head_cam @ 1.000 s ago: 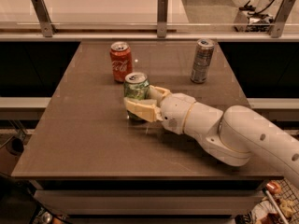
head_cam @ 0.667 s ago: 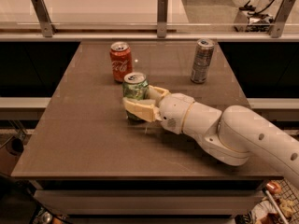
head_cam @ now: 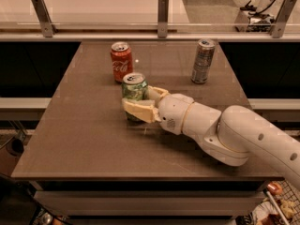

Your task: Place green can upright

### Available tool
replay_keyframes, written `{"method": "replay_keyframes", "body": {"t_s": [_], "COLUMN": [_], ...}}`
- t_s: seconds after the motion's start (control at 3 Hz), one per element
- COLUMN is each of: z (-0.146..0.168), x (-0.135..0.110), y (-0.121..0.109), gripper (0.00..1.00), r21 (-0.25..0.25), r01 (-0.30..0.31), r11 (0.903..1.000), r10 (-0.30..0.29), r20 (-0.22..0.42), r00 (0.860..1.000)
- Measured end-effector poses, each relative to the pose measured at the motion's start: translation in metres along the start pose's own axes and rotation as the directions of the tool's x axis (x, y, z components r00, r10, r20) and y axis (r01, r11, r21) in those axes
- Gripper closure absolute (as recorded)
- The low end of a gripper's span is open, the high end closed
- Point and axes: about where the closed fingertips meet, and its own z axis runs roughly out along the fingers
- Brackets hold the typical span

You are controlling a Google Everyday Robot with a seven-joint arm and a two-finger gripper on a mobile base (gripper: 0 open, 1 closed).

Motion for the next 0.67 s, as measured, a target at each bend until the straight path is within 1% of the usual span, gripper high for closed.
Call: {"method": "replay_keyframes", "body": {"t_s": [0.33, 0.67], "z": [0.0013, 0.0025], "x": [-0.0005, -0.001], "y": [0.0015, 0.003], "gripper": [0.15, 0.0], "r21": [-0.003, -0.006], "r01": [0.001, 0.002], "r11": [1.0, 1.0], "r10": [-0.001, -0.002], "r20": [0.0, 0.0], "r00": [1.0, 1.0]}}
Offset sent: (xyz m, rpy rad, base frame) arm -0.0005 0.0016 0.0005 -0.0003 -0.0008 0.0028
